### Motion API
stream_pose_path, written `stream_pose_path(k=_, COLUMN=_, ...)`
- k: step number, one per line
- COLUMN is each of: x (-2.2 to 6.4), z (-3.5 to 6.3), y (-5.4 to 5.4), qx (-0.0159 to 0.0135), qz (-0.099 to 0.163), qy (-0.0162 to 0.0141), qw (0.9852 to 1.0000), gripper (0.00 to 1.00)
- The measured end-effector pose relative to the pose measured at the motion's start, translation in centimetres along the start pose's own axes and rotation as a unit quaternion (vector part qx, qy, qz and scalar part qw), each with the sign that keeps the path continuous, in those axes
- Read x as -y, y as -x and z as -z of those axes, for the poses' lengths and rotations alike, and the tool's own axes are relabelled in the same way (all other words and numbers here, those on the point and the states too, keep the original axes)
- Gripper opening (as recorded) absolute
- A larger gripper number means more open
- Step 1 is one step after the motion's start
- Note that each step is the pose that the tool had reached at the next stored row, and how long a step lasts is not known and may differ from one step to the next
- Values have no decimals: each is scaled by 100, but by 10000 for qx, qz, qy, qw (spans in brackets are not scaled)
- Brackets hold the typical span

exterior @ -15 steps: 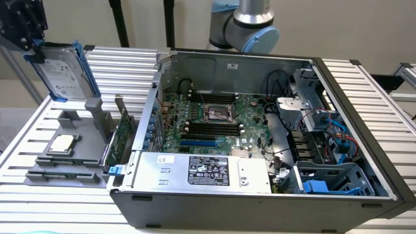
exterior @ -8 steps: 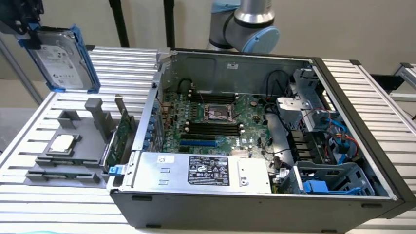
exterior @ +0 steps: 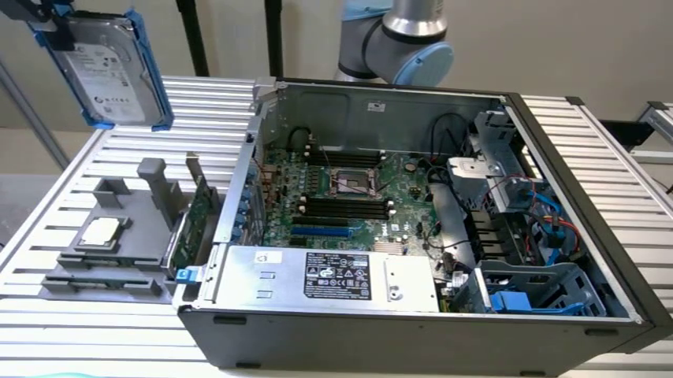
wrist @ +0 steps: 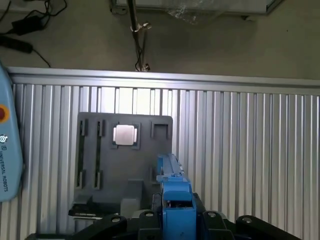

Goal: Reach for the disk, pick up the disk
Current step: 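Pick up the disk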

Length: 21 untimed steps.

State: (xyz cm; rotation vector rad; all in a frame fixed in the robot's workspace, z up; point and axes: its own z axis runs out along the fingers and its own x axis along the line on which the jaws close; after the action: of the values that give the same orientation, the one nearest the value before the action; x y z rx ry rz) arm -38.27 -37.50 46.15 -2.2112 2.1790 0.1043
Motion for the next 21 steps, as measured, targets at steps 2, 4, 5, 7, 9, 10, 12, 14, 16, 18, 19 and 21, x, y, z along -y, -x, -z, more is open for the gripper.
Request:
stream_pose_path(k=2, x=78, z=92, y=5, qx=7, qz=5, qy=8, qw=10000, gripper=33)
stream_pose_path(k=4, x=162, z=187, y=11, qx=13, qz=10, qy=18, qw=10000, gripper=33)
stream_pose_path(k=5, x=204, z=233, y=14, qx=16, qz=12, qy=23, qw=10000, gripper=33)
stream_pose_path(k=7, x=291, z=323, y=19, qx=21, qz=15, qy=33, qw=10000, gripper=33)
stream_pose_path(k=9, x=380, z=416, y=24, qx=26, qz=16, qy=44, qw=10000, gripper=33)
stream_pose_path(k=10, x=427, z=462, y=27, qx=29, qz=16, qy=49, qw=10000, gripper=33)
stream_pose_path(k=12, x=513, z=539, y=31, qx=33, qz=15, qy=58, qw=10000, gripper=33)
stream_pose_path(k=14, x=606, z=610, y=34, qx=37, qz=15, qy=68, qw=10000, gripper=33)
stream_pose_path(k=16, x=695, z=661, y=37, qx=42, qz=15, qy=73, qw=10000, gripper=33)
stream_pose_path(k=18, x=784, z=706, y=39, qx=47, qz=14, qy=79, qw=10000, gripper=33)
stream_pose_path(k=19, x=830, z=723, y=39, qx=50, qz=15, qy=82, qw=10000, gripper=33)
stream_pose_path(k=21, x=917, z=745, y=39, qx=59, qz=14, qy=83, qw=9999, gripper=33)
